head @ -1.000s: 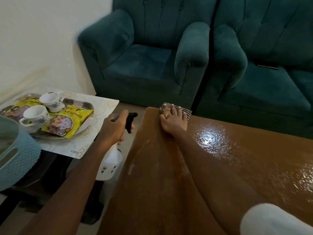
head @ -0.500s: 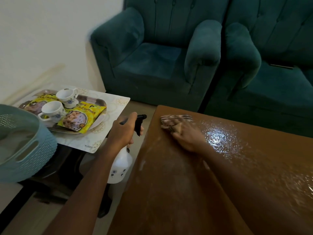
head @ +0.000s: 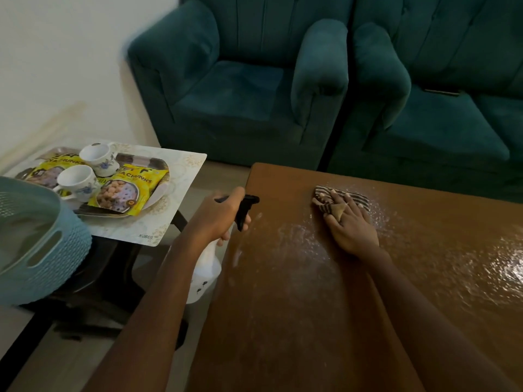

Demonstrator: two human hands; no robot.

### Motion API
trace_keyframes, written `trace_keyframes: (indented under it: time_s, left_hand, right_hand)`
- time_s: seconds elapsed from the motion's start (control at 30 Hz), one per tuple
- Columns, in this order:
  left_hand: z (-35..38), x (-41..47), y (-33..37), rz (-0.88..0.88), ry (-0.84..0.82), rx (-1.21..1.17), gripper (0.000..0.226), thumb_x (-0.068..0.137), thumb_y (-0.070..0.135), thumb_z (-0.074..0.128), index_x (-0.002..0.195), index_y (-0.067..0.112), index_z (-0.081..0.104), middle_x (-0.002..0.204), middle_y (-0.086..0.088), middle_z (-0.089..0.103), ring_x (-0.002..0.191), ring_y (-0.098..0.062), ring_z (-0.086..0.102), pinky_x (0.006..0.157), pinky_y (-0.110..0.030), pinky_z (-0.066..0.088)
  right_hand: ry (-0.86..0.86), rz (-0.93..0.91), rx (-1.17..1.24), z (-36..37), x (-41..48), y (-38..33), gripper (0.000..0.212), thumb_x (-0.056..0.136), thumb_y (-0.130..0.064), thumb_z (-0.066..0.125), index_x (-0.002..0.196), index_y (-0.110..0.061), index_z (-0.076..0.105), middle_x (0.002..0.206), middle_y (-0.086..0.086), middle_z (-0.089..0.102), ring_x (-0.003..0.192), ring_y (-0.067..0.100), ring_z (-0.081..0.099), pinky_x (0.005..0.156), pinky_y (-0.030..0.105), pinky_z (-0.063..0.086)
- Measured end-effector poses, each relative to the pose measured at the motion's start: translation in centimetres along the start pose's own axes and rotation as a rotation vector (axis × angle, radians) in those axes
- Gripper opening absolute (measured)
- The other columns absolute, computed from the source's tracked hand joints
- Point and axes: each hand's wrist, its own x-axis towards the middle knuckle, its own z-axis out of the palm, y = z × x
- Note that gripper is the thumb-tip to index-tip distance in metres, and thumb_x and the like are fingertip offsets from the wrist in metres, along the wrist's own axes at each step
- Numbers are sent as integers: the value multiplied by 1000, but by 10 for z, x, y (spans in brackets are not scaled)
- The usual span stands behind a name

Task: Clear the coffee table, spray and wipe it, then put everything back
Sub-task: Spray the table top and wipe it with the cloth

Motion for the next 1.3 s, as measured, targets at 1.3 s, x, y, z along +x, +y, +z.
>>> trace_keyframes:
  time_s: [1.3]
  left_hand:
    - [8,-69,-34,124,48,-51,51,102,47,39,86,10,71,75,-9,74,40,-3,52,39,-18,40]
  right_hand:
    - [-22,236,69,6,-74,-20,57,102,-48,18,157,-33,12,165,-11,-6,150,12,-15,121,41,-8]
